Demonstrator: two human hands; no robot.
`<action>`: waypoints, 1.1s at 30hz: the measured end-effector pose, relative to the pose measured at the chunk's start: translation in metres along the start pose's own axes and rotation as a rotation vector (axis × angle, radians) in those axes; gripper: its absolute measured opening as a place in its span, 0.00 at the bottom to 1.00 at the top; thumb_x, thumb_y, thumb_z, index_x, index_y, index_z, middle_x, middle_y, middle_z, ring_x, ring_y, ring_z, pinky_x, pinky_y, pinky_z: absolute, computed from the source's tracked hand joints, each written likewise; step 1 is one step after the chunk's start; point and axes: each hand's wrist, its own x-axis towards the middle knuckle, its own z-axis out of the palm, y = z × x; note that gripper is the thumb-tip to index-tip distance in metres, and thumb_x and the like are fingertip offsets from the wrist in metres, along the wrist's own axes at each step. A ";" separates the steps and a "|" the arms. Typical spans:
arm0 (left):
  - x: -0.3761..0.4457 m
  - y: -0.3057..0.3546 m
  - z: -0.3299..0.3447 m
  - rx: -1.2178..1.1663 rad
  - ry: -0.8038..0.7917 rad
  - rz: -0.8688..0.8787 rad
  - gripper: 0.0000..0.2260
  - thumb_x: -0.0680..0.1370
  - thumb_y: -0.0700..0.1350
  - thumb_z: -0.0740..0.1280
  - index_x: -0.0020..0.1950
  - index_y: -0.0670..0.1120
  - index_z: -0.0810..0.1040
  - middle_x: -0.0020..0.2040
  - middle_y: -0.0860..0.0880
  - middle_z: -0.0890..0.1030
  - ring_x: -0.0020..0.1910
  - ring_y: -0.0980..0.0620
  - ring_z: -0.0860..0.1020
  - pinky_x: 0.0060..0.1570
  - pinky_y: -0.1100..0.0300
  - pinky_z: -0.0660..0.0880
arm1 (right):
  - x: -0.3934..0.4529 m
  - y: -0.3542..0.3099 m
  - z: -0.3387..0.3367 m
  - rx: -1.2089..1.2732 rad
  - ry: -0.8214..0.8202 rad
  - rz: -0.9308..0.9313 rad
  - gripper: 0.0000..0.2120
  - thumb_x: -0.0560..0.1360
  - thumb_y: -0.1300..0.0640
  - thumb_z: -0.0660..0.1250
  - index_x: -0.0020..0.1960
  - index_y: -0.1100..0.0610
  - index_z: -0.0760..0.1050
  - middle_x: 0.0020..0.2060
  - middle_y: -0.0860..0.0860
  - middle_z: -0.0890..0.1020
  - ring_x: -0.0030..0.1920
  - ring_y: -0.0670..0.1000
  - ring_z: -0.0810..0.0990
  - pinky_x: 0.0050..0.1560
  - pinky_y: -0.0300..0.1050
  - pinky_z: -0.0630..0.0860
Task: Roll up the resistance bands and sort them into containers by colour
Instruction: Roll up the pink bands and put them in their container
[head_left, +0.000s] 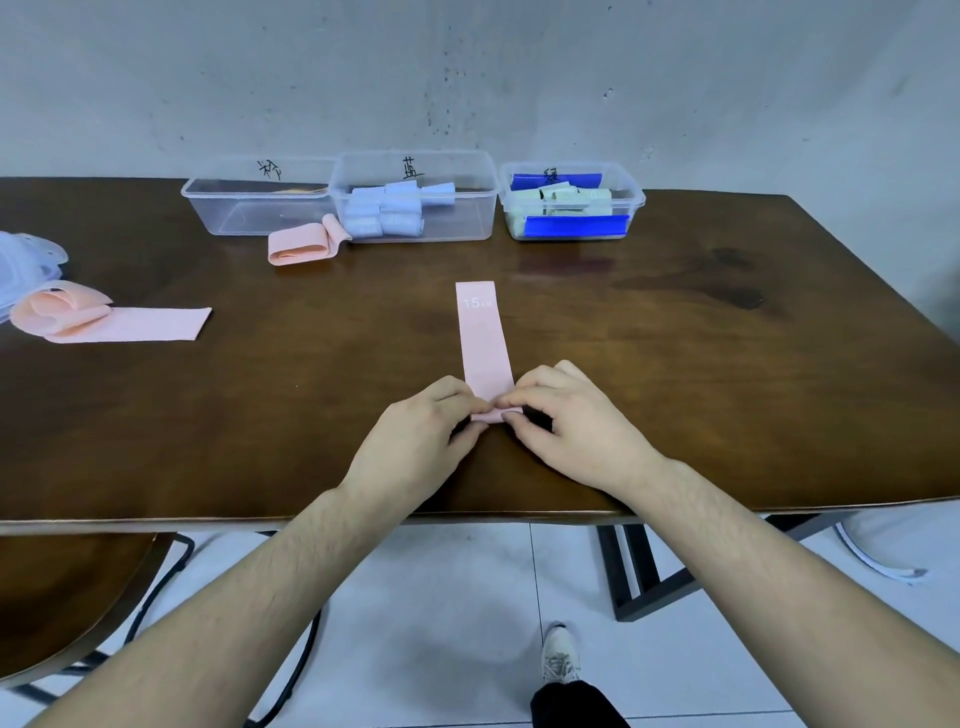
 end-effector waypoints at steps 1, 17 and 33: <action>0.001 0.000 -0.001 0.010 0.001 0.007 0.08 0.80 0.50 0.68 0.54 0.50 0.84 0.48 0.56 0.79 0.38 0.56 0.77 0.36 0.60 0.76 | 0.001 0.000 0.000 -0.010 0.005 0.000 0.10 0.81 0.51 0.66 0.59 0.48 0.83 0.50 0.41 0.78 0.50 0.46 0.70 0.55 0.41 0.72; 0.015 -0.009 -0.004 0.025 -0.077 0.011 0.09 0.80 0.51 0.67 0.59 0.52 0.82 0.51 0.57 0.79 0.37 0.60 0.72 0.40 0.68 0.71 | 0.005 0.007 -0.001 -0.075 -0.026 -0.040 0.13 0.81 0.48 0.64 0.61 0.49 0.82 0.50 0.41 0.76 0.49 0.48 0.69 0.56 0.36 0.67; 0.027 -0.011 -0.007 0.005 -0.120 -0.076 0.11 0.80 0.52 0.67 0.57 0.49 0.84 0.51 0.56 0.79 0.45 0.61 0.73 0.45 0.72 0.66 | 0.016 0.006 -0.006 -0.040 -0.084 -0.022 0.12 0.79 0.51 0.67 0.62 0.46 0.80 0.51 0.39 0.77 0.51 0.48 0.71 0.60 0.46 0.70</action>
